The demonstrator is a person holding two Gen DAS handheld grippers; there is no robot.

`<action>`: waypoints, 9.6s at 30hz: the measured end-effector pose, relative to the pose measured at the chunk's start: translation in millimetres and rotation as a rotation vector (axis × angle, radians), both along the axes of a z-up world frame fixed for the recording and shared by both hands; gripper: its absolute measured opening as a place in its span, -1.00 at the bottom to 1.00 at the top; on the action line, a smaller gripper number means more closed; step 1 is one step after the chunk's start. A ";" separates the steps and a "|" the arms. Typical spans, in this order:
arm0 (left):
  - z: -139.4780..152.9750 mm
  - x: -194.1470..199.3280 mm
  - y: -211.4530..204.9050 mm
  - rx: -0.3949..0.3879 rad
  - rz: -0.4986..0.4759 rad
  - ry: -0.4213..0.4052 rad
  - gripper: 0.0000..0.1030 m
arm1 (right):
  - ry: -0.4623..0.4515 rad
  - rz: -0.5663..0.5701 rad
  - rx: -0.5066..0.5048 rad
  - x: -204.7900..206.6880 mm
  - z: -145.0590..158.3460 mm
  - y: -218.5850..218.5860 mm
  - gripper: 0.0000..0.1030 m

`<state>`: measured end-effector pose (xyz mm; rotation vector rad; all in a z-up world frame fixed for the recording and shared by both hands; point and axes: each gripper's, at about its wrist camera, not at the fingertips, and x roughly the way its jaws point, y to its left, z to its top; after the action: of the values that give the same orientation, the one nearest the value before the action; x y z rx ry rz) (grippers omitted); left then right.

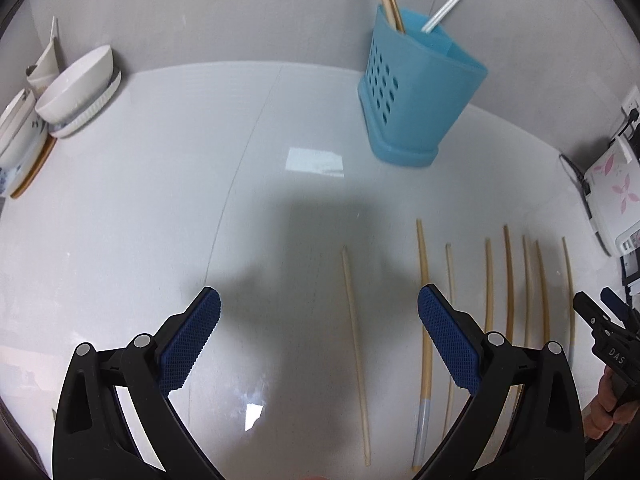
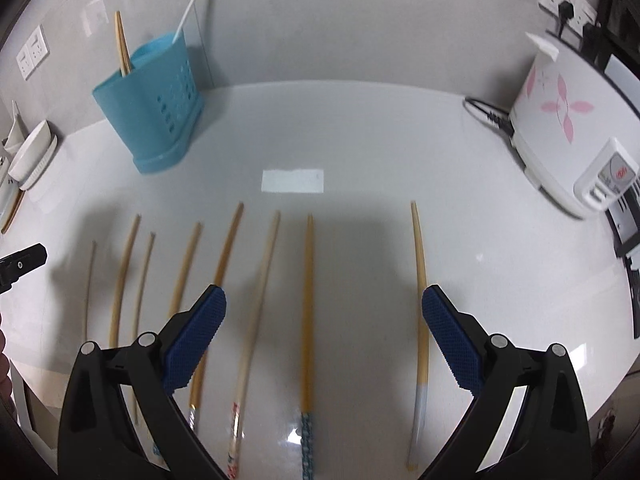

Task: Organize utensils
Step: 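Move the left tool back over the row of chopsticks, then close the left tool on a chopstick with a blue patterned end, then lift the blue-ended chopstick with the left tool and carry it to the holder, then lower the chopstick into the blue holder and open the left tool, then lower the held chopstick into the blue holder and open the right tool, then move both open tools back over the row of chopsticks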

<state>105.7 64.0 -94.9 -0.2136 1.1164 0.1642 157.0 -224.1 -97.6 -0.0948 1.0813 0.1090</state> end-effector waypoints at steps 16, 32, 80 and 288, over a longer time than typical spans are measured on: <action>-59.8 -16.3 -17.4 0.033 -0.012 0.205 0.80 | 0.244 0.002 -0.066 -27.4 -37.2 -3.7 0.37; -69.1 -10.9 -25.5 0.036 -0.024 0.306 0.40 | 0.385 0.001 -0.091 -21.7 -52.6 0.3 -0.36; 8.4 -33.4 -38.4 -0.039 -0.046 0.182 -0.93 | 0.301 -0.037 0.045 -30.5 -2.9 -4.7 -0.87; 0.1 22.2 -43.1 0.000 -0.088 0.065 0.88 | 0.166 0.050 -0.002 30.2 0.2 16.8 0.81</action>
<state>128.0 20.9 -94.8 -0.1601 1.1878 0.0932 187.2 -207.4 -97.4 -0.1164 1.2451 0.1630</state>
